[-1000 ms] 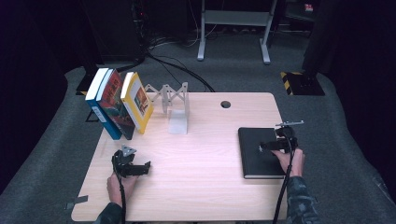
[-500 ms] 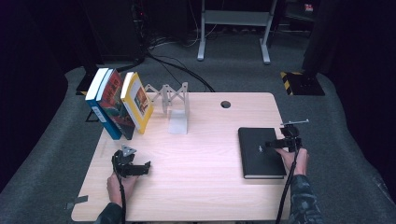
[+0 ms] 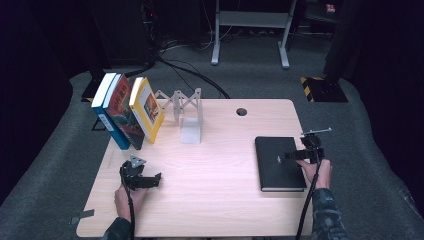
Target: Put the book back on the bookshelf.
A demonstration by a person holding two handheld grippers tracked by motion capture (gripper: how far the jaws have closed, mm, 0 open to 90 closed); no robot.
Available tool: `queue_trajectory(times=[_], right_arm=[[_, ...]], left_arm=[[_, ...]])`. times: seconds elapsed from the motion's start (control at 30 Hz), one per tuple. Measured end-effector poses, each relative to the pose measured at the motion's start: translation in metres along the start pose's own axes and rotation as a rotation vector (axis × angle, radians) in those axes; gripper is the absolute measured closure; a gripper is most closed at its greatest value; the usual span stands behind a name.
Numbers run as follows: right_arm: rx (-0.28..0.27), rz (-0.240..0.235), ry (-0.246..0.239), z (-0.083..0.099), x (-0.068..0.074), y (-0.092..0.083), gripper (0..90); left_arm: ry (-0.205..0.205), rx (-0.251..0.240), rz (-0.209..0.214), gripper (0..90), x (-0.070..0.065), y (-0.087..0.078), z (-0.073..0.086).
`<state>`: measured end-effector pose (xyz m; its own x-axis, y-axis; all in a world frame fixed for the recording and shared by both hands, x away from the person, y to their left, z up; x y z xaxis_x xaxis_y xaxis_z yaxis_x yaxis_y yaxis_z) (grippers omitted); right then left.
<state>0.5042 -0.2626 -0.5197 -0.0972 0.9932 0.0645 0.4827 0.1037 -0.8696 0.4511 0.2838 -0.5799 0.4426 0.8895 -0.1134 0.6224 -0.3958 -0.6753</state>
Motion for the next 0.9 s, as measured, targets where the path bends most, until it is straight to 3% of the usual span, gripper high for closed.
queue_trajectory(times=[0.23, 0.4, 0.57, 0.67, 0.8, 0.9], right_arm=[[0.048, -0.037, 0.033, 0.005, -0.005, 0.008, 34.6], [0.036, -0.033, 0.003, 0.005, -0.003, 0.006, 34.2], [0.01, -0.025, -0.012, 0.002, 0.0, -0.005, 34.3], [0.005, -0.021, 0.005, -0.001, 0.003, -0.015, 34.2], [-0.015, -0.03, -0.015, -0.009, 0.008, -0.031, 34.2], [-0.068, -0.059, -0.06, -0.019, 0.012, -0.043, 34.8]], left_arm=[[0.0, 0.0, 0.0, 0.6, 0.0, 0.0, 0.0], [0.0, -0.001, 0.0, 0.6, 0.0, 0.0, 0.0], [0.0, -0.001, -0.001, 0.6, 0.0, 0.0, 0.0], [0.0, -0.001, -0.001, 0.7, 0.0, 0.0, 0.0], [0.0, -0.001, -0.001, 0.7, 0.0, 0.0, 0.0], [-0.002, -0.001, -0.001, 0.8, 0.0, 0.0, 0.0]])
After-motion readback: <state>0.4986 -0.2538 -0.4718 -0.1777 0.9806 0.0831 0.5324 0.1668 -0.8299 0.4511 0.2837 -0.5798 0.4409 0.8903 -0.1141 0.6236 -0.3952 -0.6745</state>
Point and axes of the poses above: each handheld gripper's, and its own axes: y roughly forward along the jaws, z roughly out of its underside, x roughly to its left, the point moved 7 cm from there along y, roughly forward along the jaws, and after that the axes turned 10 degrees about z, right-handed, at the moved point
